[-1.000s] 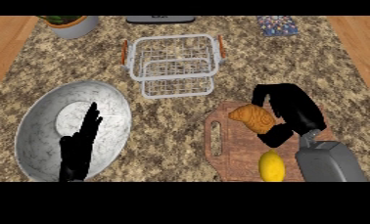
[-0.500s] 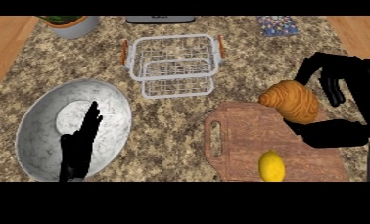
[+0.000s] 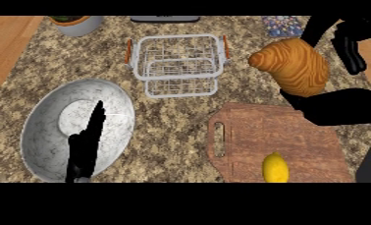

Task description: Pick the croissant from the cutting board and place it in the tiered basket

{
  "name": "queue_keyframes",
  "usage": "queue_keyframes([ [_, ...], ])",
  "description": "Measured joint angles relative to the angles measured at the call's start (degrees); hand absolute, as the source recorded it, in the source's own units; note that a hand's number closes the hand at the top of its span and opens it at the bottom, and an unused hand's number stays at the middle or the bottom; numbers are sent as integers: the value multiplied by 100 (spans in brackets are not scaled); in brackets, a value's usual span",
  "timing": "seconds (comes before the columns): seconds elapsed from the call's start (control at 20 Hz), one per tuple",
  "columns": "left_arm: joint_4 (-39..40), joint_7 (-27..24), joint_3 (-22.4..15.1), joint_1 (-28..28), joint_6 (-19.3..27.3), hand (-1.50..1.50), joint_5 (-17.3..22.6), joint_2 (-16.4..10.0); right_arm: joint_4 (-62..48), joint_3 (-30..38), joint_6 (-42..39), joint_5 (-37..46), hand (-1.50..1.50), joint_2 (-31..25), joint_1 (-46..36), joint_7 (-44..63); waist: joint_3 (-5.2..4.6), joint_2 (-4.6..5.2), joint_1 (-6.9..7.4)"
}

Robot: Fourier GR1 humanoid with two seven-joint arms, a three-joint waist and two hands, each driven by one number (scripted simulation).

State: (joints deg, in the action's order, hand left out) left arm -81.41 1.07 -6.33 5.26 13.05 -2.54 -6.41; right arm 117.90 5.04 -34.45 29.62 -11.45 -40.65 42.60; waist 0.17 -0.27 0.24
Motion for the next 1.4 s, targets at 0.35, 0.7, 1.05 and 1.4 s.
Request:
queue_keyframes([
  [0.35, -141, 89, 4, 56, -59, 0, -36, 9, -1129, -258, 496, 397, 150, 215, -903, 180, -6, 15, 38],
  [0.7, -113, 75, 89, 38, -196, 0, 11, -33, -2479, -497, 1019, 706, 150, 399, -1426, -342, -7, 24, 51],
  [1.05, 85, -5, 144, -107, -169, 0, -39, 46, -3810, -868, 1667, 1180, 150, 707, -1691, -1002, 7, 26, 59],
  [1.4, -12, 105, 118, -99, -166, 0, -124, 59, -5192, -1115, 2649, 1586, 150, 1033, -1845, -1363, -4, 37, 79],
])
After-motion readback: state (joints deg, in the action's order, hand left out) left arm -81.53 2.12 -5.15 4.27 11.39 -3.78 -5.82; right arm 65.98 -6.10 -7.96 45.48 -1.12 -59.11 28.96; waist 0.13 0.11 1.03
